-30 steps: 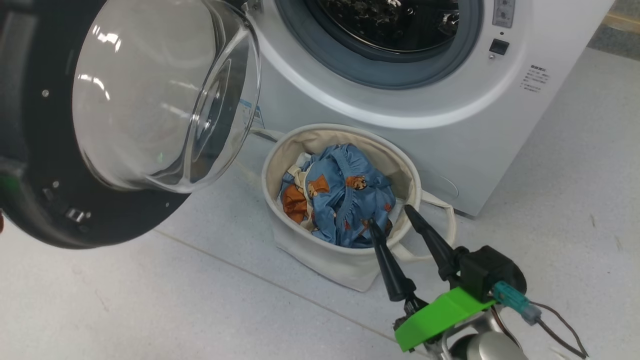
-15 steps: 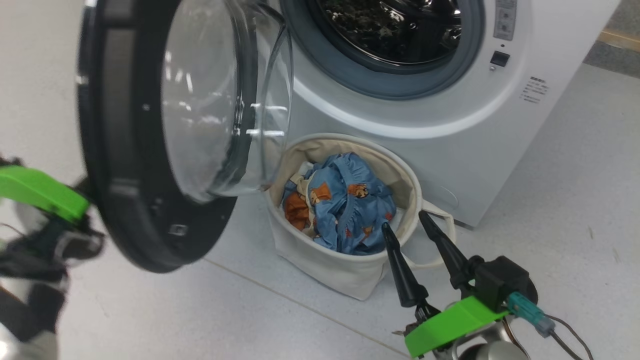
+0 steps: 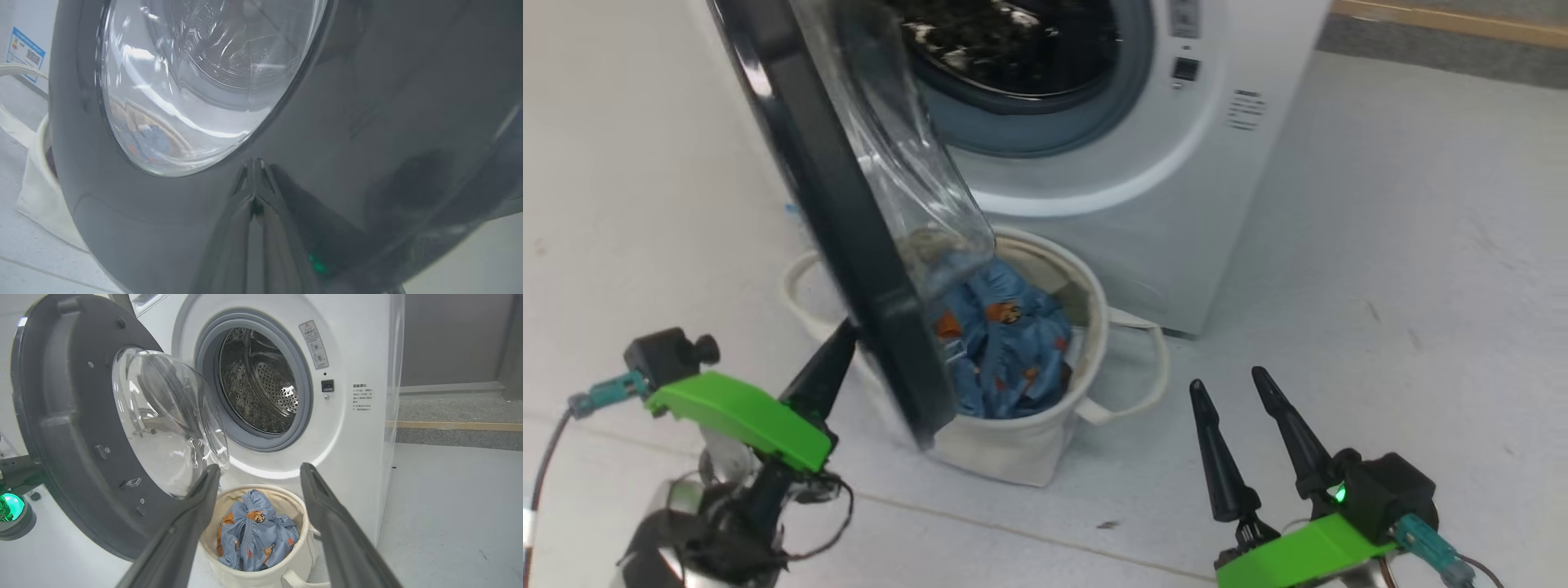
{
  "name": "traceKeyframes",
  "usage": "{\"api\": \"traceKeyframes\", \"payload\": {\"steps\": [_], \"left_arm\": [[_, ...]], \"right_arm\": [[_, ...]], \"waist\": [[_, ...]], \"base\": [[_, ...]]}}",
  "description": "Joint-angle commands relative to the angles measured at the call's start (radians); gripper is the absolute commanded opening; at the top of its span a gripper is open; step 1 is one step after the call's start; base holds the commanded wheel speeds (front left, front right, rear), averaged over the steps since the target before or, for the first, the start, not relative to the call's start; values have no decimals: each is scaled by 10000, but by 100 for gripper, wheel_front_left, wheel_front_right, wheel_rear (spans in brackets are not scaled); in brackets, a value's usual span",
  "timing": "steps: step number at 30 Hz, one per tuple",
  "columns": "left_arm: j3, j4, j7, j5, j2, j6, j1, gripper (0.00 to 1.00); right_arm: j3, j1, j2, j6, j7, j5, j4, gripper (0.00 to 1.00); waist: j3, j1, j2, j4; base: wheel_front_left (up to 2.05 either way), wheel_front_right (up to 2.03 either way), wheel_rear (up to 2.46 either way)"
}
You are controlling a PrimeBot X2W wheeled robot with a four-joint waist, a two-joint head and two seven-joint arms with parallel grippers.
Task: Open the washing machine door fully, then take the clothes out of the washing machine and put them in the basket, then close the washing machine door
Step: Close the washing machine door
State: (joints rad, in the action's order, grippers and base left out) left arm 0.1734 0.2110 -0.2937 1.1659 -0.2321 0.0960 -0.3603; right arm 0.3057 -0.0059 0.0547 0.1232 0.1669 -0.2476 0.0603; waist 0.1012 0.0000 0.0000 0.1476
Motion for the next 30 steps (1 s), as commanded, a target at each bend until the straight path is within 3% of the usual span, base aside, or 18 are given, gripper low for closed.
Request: {"api": "traceKeyframes", "payload": {"steps": [1,8,14,25,26,27,30], "left_arm": [[-190,-664,287,-331,-59,2,-128,0],[-190,-1147,1566,-1148,290,-45,-172,0],[-564,-318,2420,-973,804,-10,-869,0],[-225,610,3098,-1391,660,246,-1087,0],[-147,654,3121,-1443,626,261,-1069,88],[-22,716,3102,-1556,558,271,-1057,100],[452,731,3414,-2258,221,307,-1041,100]], "right_arm": [[241,-55,-45,75,175,46,478,100],[571,-9,-45,75,389,-156,458,100],[699,-144,-45,75,519,-250,252,100],[662,-235,-45,75,532,-234,71,100],[660,-241,-45,75,515,-228,56,100],[663,-253,-45,75,498,-222,46,100],[674,-305,-45,75,450,-191,55,100]], "waist": [[73,0,0,-1027],[191,0,0,-2531],[181,0,0,-3265],[6,0,0,-2927],[-9,0,0,-2836],[-24,0,0,-2748],[-58,0,0,-2541]], "base": [[0,0,0],[0,0,0],[0,0,0],[0,0,0],[0,0,0],[0,0,0],[0,0,0]]}}
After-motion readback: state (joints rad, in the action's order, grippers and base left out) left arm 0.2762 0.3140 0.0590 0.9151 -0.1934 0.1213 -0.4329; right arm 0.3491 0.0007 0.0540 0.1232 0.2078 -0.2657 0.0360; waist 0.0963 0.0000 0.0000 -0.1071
